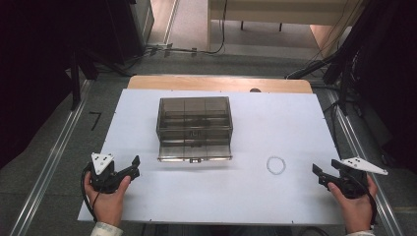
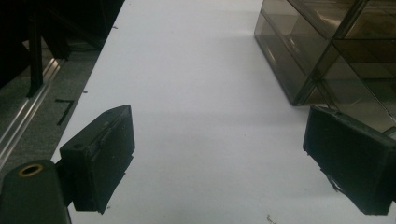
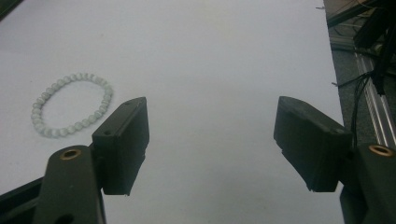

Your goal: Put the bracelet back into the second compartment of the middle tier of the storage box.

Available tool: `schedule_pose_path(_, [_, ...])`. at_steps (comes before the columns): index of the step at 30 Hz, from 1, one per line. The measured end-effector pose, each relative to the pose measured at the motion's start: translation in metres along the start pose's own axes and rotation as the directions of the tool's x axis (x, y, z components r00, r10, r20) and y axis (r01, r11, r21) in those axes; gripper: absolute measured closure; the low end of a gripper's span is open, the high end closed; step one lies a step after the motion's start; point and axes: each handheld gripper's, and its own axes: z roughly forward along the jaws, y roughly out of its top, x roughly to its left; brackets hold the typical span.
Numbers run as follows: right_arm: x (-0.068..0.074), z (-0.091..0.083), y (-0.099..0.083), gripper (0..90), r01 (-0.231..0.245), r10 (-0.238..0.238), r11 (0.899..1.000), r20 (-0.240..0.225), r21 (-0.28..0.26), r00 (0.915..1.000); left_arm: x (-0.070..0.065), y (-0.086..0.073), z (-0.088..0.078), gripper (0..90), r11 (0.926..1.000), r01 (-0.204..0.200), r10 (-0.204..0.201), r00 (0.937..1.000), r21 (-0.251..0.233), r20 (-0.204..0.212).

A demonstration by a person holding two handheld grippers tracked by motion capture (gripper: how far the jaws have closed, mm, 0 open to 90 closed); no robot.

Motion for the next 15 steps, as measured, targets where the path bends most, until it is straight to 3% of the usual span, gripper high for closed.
schedule_pose_path(15, [0.0062, 0.002, 0.0014, 25.6, 0.018, -0.018, 1.0, -0.012, 0.001, 0.9998, -0.0005, 0.0003, -0.0011, 9.7, 1.0, 0.003, -0.003, 1.0, -0.009, -0.003])
